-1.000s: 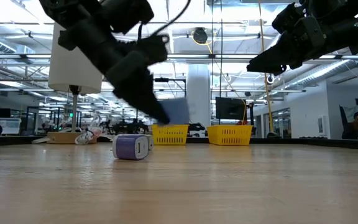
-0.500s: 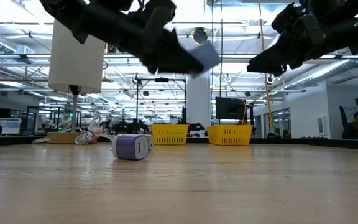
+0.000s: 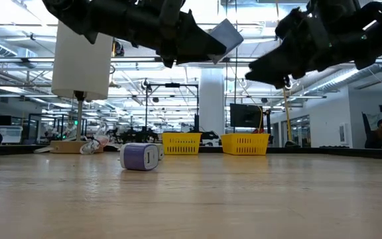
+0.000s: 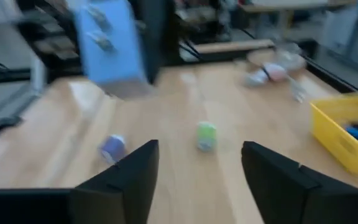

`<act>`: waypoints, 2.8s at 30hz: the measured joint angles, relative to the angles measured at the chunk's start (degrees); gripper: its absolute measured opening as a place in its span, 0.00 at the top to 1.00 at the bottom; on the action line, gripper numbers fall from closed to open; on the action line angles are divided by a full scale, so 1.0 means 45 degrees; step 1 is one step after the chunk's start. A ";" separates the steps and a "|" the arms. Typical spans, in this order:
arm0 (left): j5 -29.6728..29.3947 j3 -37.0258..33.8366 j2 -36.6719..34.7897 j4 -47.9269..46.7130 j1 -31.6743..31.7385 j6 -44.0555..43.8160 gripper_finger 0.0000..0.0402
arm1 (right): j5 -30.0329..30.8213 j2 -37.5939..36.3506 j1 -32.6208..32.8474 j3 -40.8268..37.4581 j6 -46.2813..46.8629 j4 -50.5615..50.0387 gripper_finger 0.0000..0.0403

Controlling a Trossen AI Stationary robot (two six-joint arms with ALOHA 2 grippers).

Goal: Pick & Place Office items
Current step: Put the light blue charger adapter into the right yellow bin

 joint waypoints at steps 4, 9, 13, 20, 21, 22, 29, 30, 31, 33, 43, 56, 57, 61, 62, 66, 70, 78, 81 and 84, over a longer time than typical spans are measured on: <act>0.0000 0.0000 0.0000 -0.0056 0.0000 -0.0005 0.66 | -0.0106 0.0762 0.0391 0.0000 -0.0017 0.1868 0.33; 0.0000 0.0000 0.0000 -0.0063 0.0019 0.0005 0.70 | -0.0091 0.1792 0.0841 0.0005 -0.0018 0.3852 0.25; -0.0005 0.0000 0.0000 -0.0083 0.0093 -0.0098 0.70 | -0.0086 0.2632 0.1045 0.0062 -0.0020 0.5205 0.25; 0.0000 0.0000 0.0000 -0.0096 0.0097 -0.0093 0.68 | -0.0100 0.3654 0.1331 0.0795 -0.0152 0.5422 0.28; 0.0004 0.0000 0.0000 -0.0097 0.0097 -0.0093 0.69 | -0.0093 0.3775 0.1373 0.0898 -0.0260 0.5411 0.28; 0.0005 0.0000 0.0000 -0.0105 0.0093 -0.0095 0.70 | -0.0086 0.3894 0.1408 0.1026 -0.0354 0.5438 0.28; 0.0005 0.0000 0.0009 -0.0426 0.0097 -0.0126 0.67 | -0.0071 0.4014 0.1451 0.1166 -0.0692 0.5425 0.31; 0.0005 0.0000 0.0005 -0.0488 0.0097 -0.0146 0.66 | -0.0071 0.4014 0.1451 0.1166 -0.0697 0.5428 0.32; 0.0005 0.0000 0.0005 -0.0501 0.0097 -0.0146 0.65 | -0.0071 0.4014 0.1451 0.1166 -0.0697 0.5424 0.33; 0.0005 0.0000 0.0005 -0.0498 0.0097 -0.0146 0.66 | -0.0071 0.4014 0.1451 0.1166 -0.0697 0.5414 0.35; 0.0012 0.0000 0.0008 -0.0481 0.0097 -0.0362 0.68 | -0.0068 0.4010 0.1446 0.1166 -0.0886 0.5278 0.49; 0.0102 0.0000 0.0005 -0.0471 0.0087 -0.0399 0.70 | -0.0016 0.4009 0.1437 0.1166 -0.0947 0.5243 0.69; 0.0102 0.0000 0.0009 -0.0471 0.0087 -0.0418 0.70 | -0.0022 0.4009 0.1437 0.1166 -0.0992 0.5244 0.70; 0.0061 0.0000 0.0008 -0.0464 0.0087 -0.0538 0.61 | -0.0029 0.4009 0.1437 0.1166 -0.1026 0.5239 0.71; 0.0049 -0.0002 0.0008 -0.0466 0.0092 -0.0544 0.59 | -0.0034 0.4009 0.1438 0.1166 -0.1027 0.5233 0.71; 0.0000 -0.0005 0.0010 -0.0471 0.0097 -0.0539 0.51 | -0.0066 0.4004 0.1442 0.1166 -0.1027 0.5152 0.69; -0.0015 -0.0005 0.0010 -0.0409 0.0097 -0.0542 0.46 | -0.0083 0.4009 0.1442 0.1166 -0.1027 0.5052 0.70; -0.0006 -0.0005 -0.0617 -0.1763 0.0097 -0.0388 0.41 | -0.0072 0.3996 0.1413 0.1161 -0.1027 0.4910 0.70; 0.0002 -0.0005 -0.1432 -0.3084 0.0088 -0.0388 0.42 | -0.0039 0.3832 0.1412 0.1156 -0.1154 0.4765 0.70; 0.0000 -0.0005 -0.2521 -0.4645 0.0073 -0.0379 0.43 | -0.0006 0.3369 0.1345 0.1156 -0.1240 0.4144 0.71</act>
